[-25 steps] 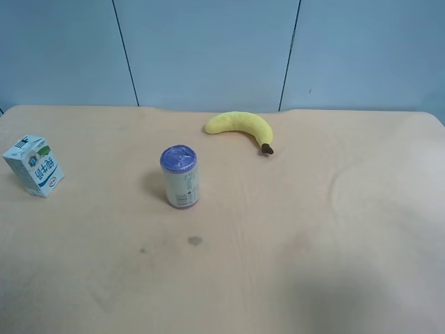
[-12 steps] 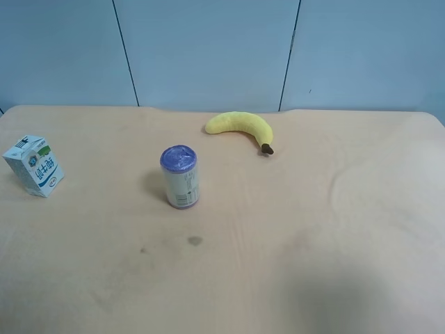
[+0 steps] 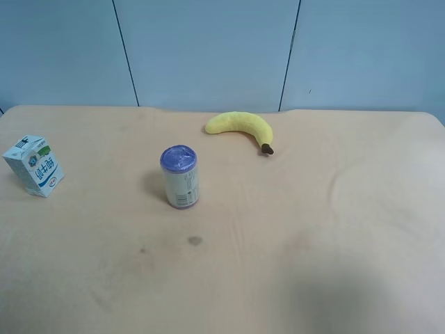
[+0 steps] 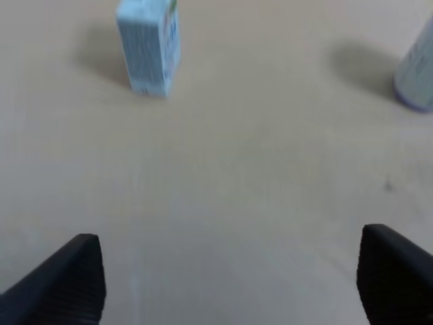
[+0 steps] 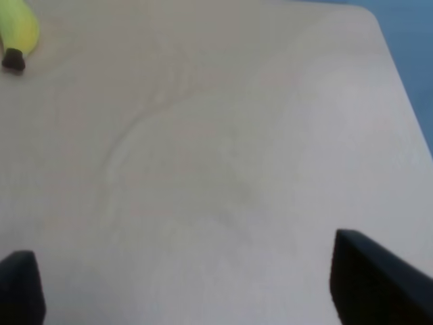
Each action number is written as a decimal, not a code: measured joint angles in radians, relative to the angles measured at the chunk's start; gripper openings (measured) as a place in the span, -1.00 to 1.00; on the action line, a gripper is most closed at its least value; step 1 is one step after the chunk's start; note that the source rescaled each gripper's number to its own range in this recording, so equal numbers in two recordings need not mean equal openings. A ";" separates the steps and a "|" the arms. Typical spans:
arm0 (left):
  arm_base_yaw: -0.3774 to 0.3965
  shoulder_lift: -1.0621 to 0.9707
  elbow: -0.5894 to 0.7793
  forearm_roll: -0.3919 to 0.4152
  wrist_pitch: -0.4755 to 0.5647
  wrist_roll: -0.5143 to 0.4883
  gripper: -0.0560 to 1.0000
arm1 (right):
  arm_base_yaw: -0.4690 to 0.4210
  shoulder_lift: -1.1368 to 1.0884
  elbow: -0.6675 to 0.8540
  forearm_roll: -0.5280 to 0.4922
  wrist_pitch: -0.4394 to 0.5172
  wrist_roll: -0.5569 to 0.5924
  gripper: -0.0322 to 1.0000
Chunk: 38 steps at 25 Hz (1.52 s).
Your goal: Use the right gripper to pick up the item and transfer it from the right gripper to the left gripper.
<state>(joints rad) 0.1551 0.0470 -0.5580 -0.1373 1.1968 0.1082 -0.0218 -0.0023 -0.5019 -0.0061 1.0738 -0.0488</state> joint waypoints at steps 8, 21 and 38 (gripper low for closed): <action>0.000 -0.001 0.045 0.041 -0.118 -0.004 0.64 | 0.000 0.000 0.000 0.000 0.000 0.000 0.40; 0.000 -0.050 0.052 0.060 -0.141 -0.028 0.63 | 0.000 0.000 0.000 0.000 0.000 0.000 0.40; 0.000 -0.050 0.052 0.106 -0.141 -0.047 0.62 | 0.000 0.000 0.000 0.000 0.000 0.000 0.40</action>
<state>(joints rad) 0.1551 -0.0029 -0.5057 -0.0317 1.0558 0.0608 -0.0218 -0.0023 -0.5019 -0.0061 1.0738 -0.0488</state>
